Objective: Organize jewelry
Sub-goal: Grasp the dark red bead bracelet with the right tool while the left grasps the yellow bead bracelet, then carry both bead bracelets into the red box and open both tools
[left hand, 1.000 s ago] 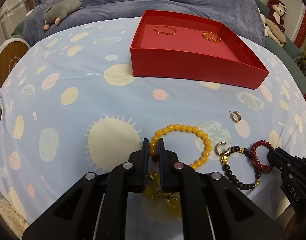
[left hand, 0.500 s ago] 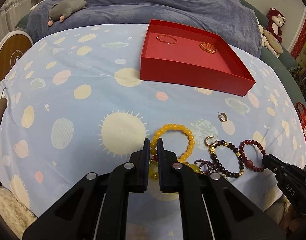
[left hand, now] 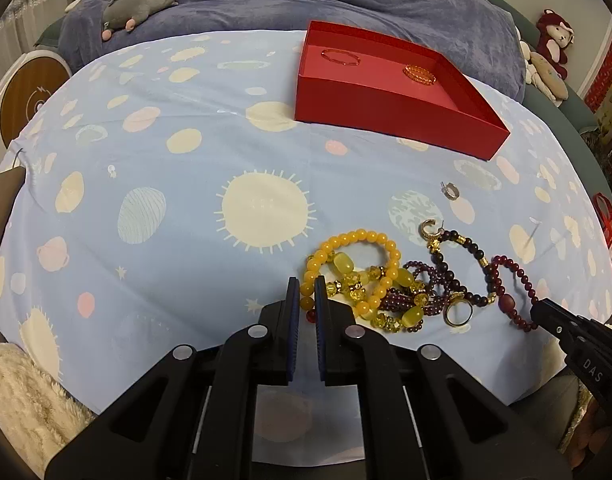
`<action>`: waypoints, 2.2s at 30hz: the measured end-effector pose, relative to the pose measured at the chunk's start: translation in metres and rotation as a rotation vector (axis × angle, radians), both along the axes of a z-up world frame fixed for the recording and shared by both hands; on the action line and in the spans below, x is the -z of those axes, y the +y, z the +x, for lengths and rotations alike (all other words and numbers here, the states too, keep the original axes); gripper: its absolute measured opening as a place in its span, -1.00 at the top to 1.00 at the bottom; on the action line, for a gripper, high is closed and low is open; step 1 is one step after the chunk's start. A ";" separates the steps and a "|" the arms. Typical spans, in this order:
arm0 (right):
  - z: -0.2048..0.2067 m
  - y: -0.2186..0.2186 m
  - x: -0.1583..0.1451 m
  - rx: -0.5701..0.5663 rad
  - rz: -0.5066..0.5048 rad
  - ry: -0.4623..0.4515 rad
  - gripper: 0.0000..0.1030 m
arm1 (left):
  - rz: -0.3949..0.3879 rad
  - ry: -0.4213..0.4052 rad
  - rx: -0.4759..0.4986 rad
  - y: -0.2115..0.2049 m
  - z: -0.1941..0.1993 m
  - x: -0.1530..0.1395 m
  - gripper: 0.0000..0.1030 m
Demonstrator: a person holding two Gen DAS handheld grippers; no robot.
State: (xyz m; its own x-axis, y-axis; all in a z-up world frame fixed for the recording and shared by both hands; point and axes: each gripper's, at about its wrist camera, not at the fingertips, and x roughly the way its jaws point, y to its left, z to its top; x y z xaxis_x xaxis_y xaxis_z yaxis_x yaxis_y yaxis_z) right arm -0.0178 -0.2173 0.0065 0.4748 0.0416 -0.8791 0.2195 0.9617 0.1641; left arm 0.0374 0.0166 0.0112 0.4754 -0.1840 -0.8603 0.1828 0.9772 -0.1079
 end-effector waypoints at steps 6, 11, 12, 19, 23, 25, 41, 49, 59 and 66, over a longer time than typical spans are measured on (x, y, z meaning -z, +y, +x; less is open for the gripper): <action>-0.004 0.002 -0.010 -0.003 0.002 -0.024 0.85 | -0.010 -0.013 0.005 0.000 -0.005 -0.008 0.86; -0.005 0.003 -0.026 0.000 0.001 -0.064 0.85 | -0.040 -0.038 0.012 -0.002 -0.009 -0.024 0.86; -0.004 0.003 -0.030 0.001 0.002 -0.073 0.85 | -0.046 -0.043 0.015 -0.002 -0.009 -0.027 0.86; -0.001 0.004 -0.055 0.005 0.018 -0.119 0.85 | -0.085 -0.072 0.035 -0.006 -0.008 -0.054 0.86; 0.003 0.006 -0.069 -0.005 0.007 -0.150 0.85 | -0.099 -0.088 0.051 -0.009 -0.005 -0.068 0.86; 0.007 0.006 -0.076 -0.010 0.014 -0.164 0.85 | -0.105 -0.097 0.062 -0.013 -0.001 -0.075 0.86; 0.090 0.001 -0.133 -0.069 0.037 -0.293 0.85 | -0.176 -0.179 0.137 -0.053 0.079 -0.132 0.86; 0.171 -0.013 -0.128 -0.067 0.019 -0.290 0.85 | -0.198 -0.178 0.150 -0.078 0.150 -0.128 0.86; 0.257 -0.030 -0.083 -0.034 0.070 -0.208 0.85 | -0.178 -0.109 0.149 -0.093 0.224 -0.077 0.86; 0.292 -0.015 -0.048 -0.093 0.047 -0.150 0.85 | -0.145 -0.064 0.144 -0.098 0.255 -0.040 0.86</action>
